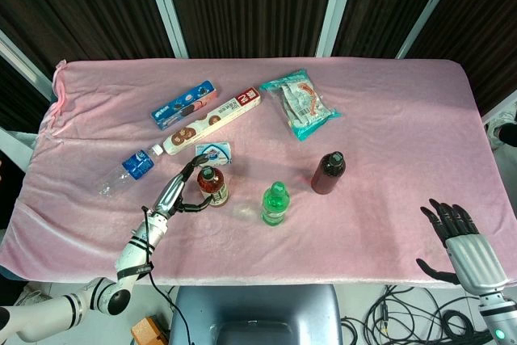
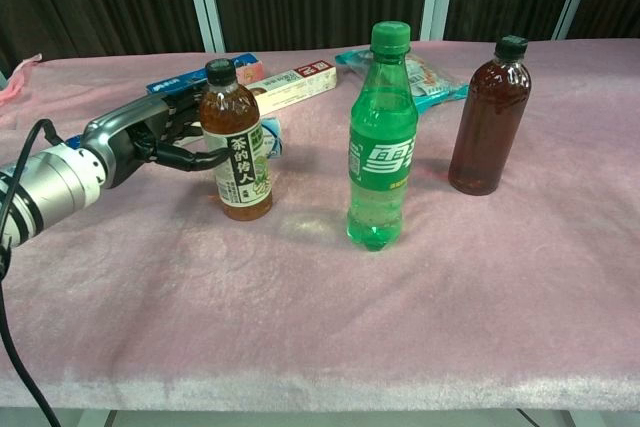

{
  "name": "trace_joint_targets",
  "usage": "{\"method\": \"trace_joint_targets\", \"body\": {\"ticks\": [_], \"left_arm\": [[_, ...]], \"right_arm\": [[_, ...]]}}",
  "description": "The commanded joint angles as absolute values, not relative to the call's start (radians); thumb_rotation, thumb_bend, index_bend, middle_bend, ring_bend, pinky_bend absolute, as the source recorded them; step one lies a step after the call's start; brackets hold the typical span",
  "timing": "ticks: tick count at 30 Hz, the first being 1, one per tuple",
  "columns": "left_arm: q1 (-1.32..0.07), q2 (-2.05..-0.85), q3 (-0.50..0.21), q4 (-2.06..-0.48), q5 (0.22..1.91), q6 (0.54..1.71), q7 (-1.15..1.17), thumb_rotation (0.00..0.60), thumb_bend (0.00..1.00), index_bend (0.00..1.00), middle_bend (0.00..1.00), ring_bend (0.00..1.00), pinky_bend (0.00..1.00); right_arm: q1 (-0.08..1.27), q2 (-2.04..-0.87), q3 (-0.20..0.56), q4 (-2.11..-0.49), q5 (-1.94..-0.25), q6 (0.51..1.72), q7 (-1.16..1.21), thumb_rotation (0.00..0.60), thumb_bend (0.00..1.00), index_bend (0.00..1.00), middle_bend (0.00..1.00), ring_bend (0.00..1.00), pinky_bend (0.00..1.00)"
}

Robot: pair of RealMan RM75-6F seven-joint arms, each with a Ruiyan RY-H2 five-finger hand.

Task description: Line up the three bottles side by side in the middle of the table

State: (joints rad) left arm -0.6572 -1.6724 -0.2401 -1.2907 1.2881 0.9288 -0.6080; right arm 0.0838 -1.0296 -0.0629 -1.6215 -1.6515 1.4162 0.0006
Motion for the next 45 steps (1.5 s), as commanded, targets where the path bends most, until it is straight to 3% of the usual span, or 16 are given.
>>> {"method": "trace_joint_targets", "body": {"ticks": [1, 8, 11, 16, 21, 23, 27, 32, 37, 45], "left_arm": [[-0.66, -1.676, -0.242, -1.291, 1.285, 0.926, -0.603, 0.6, 0.33, 0.0, 0.09, 0.0, 0.06], [-0.663, -1.683, -0.245, -1.282, 1.274, 0.914, -0.611, 0.6, 0.33, 0.0, 0.11, 0.0, 0.06], [-0.666, -1.689, -0.254, -1.269, 1.262, 0.909, -0.615, 0.6, 0.33, 0.02, 0.22, 0.04, 0.06], [-0.676, -1.698, -0.261, -1.246, 1.251, 0.887, -0.624, 0.6, 0.32, 0.25, 0.45, 0.17, 0.08], [-0.681, -1.708, -0.26, -1.227, 1.252, 0.883, -0.62, 0.6, 0.32, 0.44, 0.62, 0.28, 0.11], [-0.679, -1.71, -0.259, -1.227, 1.257, 0.89, -0.618, 0.6, 0.33, 0.55, 0.74, 0.36, 0.13], [-0.674, -1.712, -0.254, -1.233, 1.275, 0.912, -0.616, 0.6, 0.37, 0.7, 0.88, 0.45, 0.15], [-0.665, -1.707, -0.25, -1.254, 1.292, 0.934, -0.626, 0.6, 0.44, 0.79, 0.95, 0.51, 0.16], [-0.636, -1.699, -0.244, -1.301, 1.343, 1.027, -0.636, 0.6, 0.51, 0.84, 0.99, 0.55, 0.17], [-0.598, -1.704, -0.194, -1.374, 1.438, 1.147, -0.615, 0.6, 0.53, 0.86, 1.0, 0.56, 0.18]], "right_arm": [[0.085, -1.026, -0.064, -1.623, -1.654, 1.415, 0.007, 0.6, 0.35, 0.0, 0.0, 0.0, 0.1], [0.08, -1.021, -0.066, -1.618, -1.662, 1.43, 0.023, 0.6, 0.35, 0.0, 0.0, 0.0, 0.1], [0.08, -1.02, -0.067, -1.617, -1.66, 1.427, 0.025, 0.6, 0.35, 0.0, 0.0, 0.0, 0.1], [0.079, -1.018, -0.065, -1.615, -1.655, 1.428, 0.028, 0.6, 0.35, 0.0, 0.0, 0.0, 0.1], [0.075, -1.016, -0.063, -1.613, -1.649, 1.434, 0.034, 0.6, 0.35, 0.0, 0.0, 0.0, 0.1], [0.075, -1.016, -0.063, -1.611, -1.651, 1.435, 0.035, 0.6, 0.35, 0.0, 0.0, 0.0, 0.1], [0.075, -1.017, -0.064, -1.61, -1.652, 1.433, 0.034, 0.6, 0.35, 0.0, 0.0, 0.0, 0.1], [0.074, -1.018, -0.065, -1.61, -1.654, 1.435, 0.033, 0.6, 0.35, 0.0, 0.0, 0.0, 0.1], [0.074, -1.018, -0.064, -1.61, -1.652, 1.432, 0.031, 0.6, 0.35, 0.0, 0.0, 0.0, 0.1], [0.073, -1.02, -0.068, -1.613, -1.66, 1.434, 0.023, 0.6, 0.35, 0.0, 0.0, 0.0, 0.1]]}}
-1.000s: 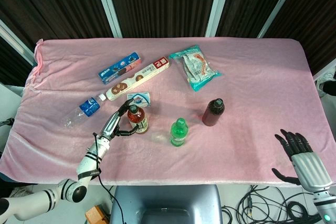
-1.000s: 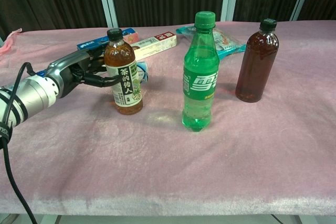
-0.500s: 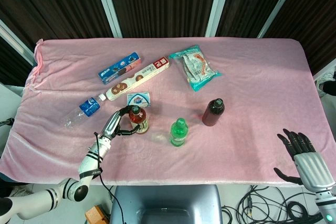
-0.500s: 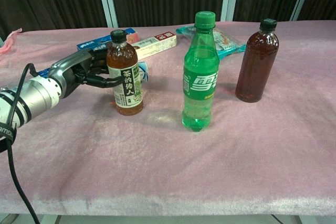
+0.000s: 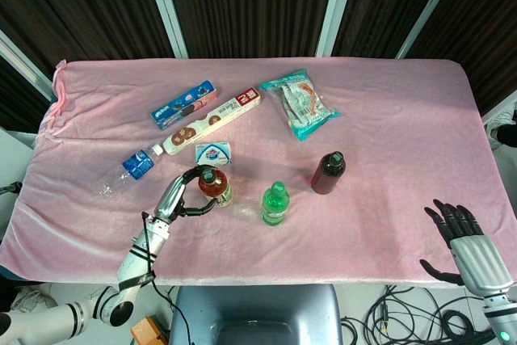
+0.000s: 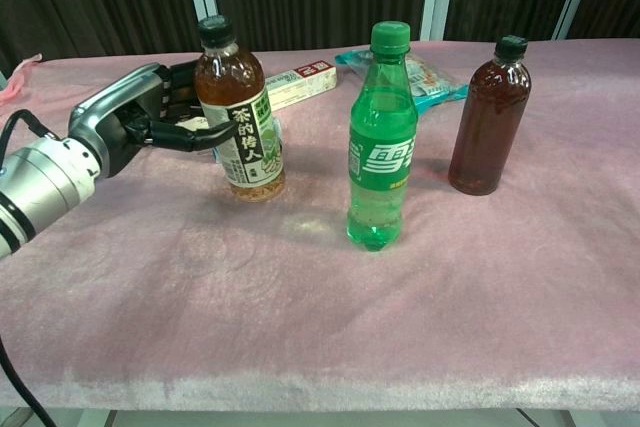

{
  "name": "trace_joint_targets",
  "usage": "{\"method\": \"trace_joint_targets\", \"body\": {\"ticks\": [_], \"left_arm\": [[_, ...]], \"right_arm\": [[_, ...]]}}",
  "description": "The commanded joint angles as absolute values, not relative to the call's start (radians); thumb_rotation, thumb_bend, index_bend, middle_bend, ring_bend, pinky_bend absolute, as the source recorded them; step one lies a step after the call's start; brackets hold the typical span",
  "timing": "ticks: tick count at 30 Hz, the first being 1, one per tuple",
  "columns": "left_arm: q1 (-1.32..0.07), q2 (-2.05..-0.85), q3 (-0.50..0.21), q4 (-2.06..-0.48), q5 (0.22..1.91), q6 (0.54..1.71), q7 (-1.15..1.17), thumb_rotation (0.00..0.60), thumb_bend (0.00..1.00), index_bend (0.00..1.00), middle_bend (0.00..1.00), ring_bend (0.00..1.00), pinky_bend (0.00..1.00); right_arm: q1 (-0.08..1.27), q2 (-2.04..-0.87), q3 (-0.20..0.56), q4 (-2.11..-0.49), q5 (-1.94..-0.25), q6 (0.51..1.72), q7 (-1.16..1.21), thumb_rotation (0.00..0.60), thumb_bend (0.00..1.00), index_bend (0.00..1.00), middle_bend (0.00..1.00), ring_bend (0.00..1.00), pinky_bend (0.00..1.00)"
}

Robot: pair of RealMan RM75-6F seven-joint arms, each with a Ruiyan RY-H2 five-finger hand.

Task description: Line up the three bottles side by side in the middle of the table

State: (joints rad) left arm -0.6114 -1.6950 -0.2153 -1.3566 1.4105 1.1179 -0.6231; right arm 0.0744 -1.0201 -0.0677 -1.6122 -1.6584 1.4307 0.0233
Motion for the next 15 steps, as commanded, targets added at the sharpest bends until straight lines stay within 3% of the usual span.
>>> {"method": "trace_joint_targets", "body": {"ticks": [1, 15], "left_arm": [[-0.596, -1.713, -0.187, -1.373, 1.447, 1.156, -0.611, 0.6, 0.53, 0.86, 1.0, 0.56, 0.18], [-0.629, -1.881, -0.194, -1.242, 1.444, 1.175, -0.52, 0.6, 0.52, 0.86, 1.0, 0.57, 0.18]], "right_arm": [[0.072, -1.02, -0.068, -1.613, -1.66, 1.436, 0.024, 0.6, 0.35, 0.0, 0.0, 0.0, 0.1], [0.08, -1.019, -0.08, -1.609, -1.67, 1.412, 0.023, 0.6, 0.35, 0.0, 0.0, 0.0, 0.1]]}}
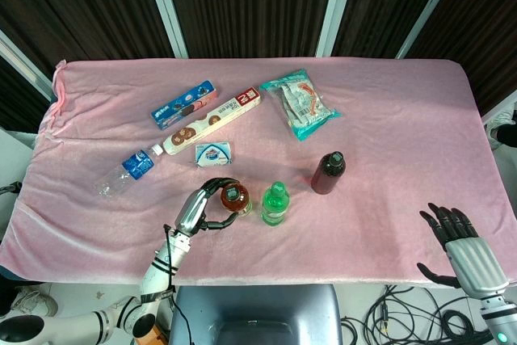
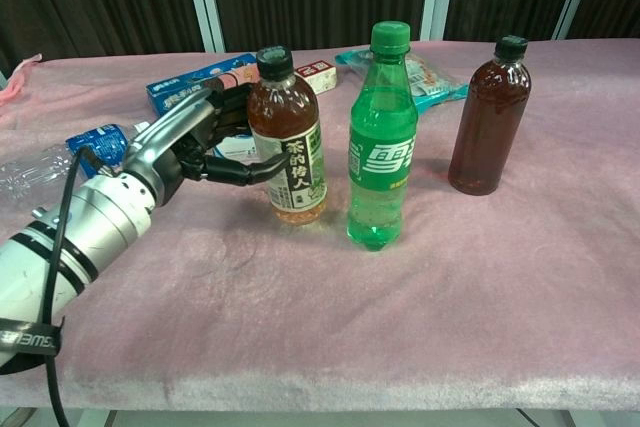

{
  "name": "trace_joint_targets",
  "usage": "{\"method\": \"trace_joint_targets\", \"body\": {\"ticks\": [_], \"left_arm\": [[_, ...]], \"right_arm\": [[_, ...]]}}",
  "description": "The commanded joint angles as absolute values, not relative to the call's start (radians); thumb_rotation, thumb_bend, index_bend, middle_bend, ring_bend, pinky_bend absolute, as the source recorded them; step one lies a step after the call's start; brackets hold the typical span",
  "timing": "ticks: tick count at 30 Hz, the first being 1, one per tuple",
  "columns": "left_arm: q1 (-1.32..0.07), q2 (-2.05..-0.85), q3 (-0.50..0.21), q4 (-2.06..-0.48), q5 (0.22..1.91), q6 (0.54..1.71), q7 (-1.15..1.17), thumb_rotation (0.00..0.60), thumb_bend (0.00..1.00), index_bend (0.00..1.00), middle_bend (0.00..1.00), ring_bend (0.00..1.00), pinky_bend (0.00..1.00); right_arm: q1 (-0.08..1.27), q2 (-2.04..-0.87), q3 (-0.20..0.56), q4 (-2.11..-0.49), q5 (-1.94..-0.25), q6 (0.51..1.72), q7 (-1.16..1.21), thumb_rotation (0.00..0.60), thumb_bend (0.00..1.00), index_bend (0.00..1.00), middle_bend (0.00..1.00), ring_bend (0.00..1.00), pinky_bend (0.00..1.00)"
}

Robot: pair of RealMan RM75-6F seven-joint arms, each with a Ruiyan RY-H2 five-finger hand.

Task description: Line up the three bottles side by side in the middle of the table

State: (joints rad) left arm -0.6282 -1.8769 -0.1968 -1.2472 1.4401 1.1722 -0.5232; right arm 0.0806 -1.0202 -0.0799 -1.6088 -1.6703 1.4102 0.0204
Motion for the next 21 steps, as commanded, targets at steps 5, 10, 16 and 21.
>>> {"method": "trace_joint_targets", "body": {"ticks": [5, 10, 16, 21], "left_arm": [[-0.622, -1.881, -0.183, -1.245, 1.451, 1.183, -0.526, 0.6, 0.52, 0.86, 1.0, 0.57, 0.18], [-0.617, -1.876, -0.168, -1.258, 1.457, 1.181, -0.531, 0.6, 0.52, 0.86, 1.0, 0.57, 0.18], [-0.617, -1.885, -0.162, -1.24, 1.45, 1.167, -0.533, 0.6, 0.51, 0.86, 0.99, 0.57, 0.18], [-0.617, -1.892, -0.163, -1.221, 1.431, 1.145, -0.529, 0.6, 0.51, 0.86, 0.94, 0.57, 0.18]], "right_arm": [[0.077, -1.017, -0.08, -1.607, -1.673, 1.422, 0.029, 0.6, 0.35, 0.0, 0.0, 0.0, 0.1], [0.075, -1.016, -0.08, -1.608, -1.674, 1.426, 0.032, 0.6, 0.35, 0.0, 0.0, 0.0, 0.1], [0.075, -1.015, -0.081, -1.607, -1.676, 1.428, 0.035, 0.6, 0.35, 0.0, 0.0, 0.0, 0.1], [0.074, -1.013, -0.079, -1.606, -1.675, 1.432, 0.042, 0.6, 0.35, 0.0, 0.0, 0.0, 0.1]]}}
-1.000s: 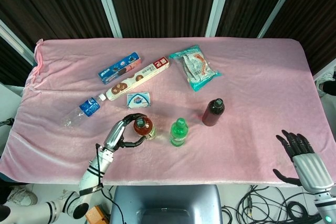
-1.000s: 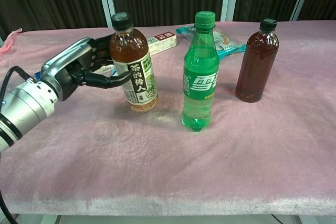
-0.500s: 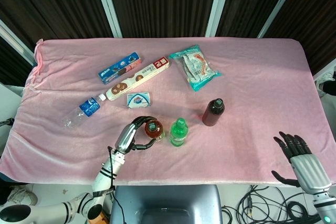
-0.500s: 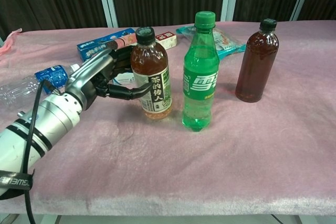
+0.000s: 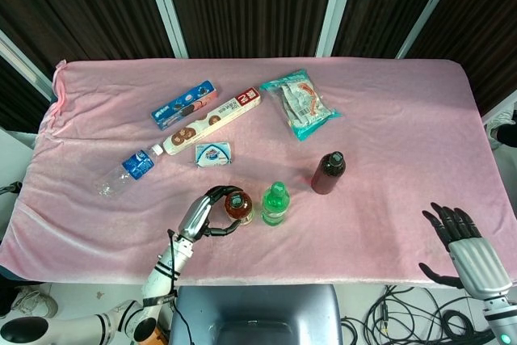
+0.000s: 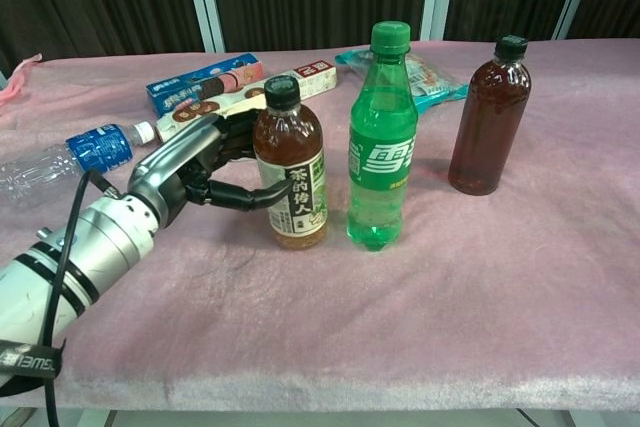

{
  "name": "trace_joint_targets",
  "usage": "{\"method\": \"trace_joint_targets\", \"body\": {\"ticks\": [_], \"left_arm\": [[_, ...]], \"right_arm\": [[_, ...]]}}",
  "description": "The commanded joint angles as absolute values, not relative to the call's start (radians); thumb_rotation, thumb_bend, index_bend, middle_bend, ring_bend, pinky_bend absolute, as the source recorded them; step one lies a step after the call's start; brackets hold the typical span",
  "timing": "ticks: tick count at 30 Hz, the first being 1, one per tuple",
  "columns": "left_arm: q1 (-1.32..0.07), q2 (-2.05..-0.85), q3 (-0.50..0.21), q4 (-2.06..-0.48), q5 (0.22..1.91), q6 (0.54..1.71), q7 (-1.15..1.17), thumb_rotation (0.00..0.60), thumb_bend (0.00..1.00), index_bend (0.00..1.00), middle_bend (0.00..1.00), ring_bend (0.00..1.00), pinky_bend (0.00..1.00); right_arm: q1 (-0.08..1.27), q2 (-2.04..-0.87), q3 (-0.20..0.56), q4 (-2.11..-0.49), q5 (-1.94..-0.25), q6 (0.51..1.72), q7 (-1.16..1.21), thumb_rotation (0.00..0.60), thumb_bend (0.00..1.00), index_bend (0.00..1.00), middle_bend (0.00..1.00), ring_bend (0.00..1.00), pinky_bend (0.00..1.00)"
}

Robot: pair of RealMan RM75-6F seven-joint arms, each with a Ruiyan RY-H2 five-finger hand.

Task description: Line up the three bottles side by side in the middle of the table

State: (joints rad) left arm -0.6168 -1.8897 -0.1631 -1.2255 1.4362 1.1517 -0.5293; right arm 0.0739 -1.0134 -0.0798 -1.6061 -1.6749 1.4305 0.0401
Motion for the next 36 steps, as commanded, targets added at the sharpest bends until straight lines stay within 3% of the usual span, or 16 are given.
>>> {"method": "trace_joint_targets", "body": {"ticks": [1, 13, 24, 29, 33, 36], "left_arm": [[-0.617, -1.891, -0.164, -1.22, 1.429, 1.142, -0.531, 0.6, 0.51, 0.86, 0.93, 0.57, 0.18], [-0.617, -1.882, -0.155, -1.22, 1.441, 1.133, -0.551, 0.6, 0.47, 0.77, 0.82, 0.53, 0.16], [-0.614, -1.869, -0.144, -1.226, 1.447, 1.123, -0.568, 0.6, 0.44, 0.68, 0.78, 0.5, 0.14], [-0.616, -1.861, -0.14, -1.229, 1.451, 1.113, -0.591, 0.6, 0.4, 0.48, 0.68, 0.41, 0.1], [-0.62, -1.851, -0.136, -1.234, 1.452, 1.098, -0.602, 0.6, 0.38, 0.3, 0.47, 0.28, 0.08], [-0.621, -1.847, -0.137, -1.236, 1.448, 1.091, -0.607, 0.6, 0.37, 0.23, 0.37, 0.21, 0.07]], "right_arm": [[0.074, -1.012, -0.079, -1.606, -1.675, 1.432, 0.043, 0.6, 0.35, 0.0, 0.0, 0.0, 0.1], [0.073, -1.011, -0.079, -1.604, -1.675, 1.435, 0.048, 0.6, 0.35, 0.0, 0.0, 0.0, 0.1], [0.073, -1.013, -0.079, -1.605, -1.675, 1.433, 0.042, 0.6, 0.35, 0.0, 0.0, 0.0, 0.1], [0.073, -1.014, -0.079, -1.605, -1.675, 1.432, 0.042, 0.6, 0.35, 0.0, 0.0, 0.0, 0.1], [0.072, -1.013, -0.08, -1.604, -1.677, 1.435, 0.041, 0.6, 0.35, 0.0, 0.0, 0.0, 0.1], [0.071, -1.013, -0.08, -1.604, -1.678, 1.437, 0.042, 0.6, 0.35, 0.0, 0.0, 0.0, 0.1]]}}
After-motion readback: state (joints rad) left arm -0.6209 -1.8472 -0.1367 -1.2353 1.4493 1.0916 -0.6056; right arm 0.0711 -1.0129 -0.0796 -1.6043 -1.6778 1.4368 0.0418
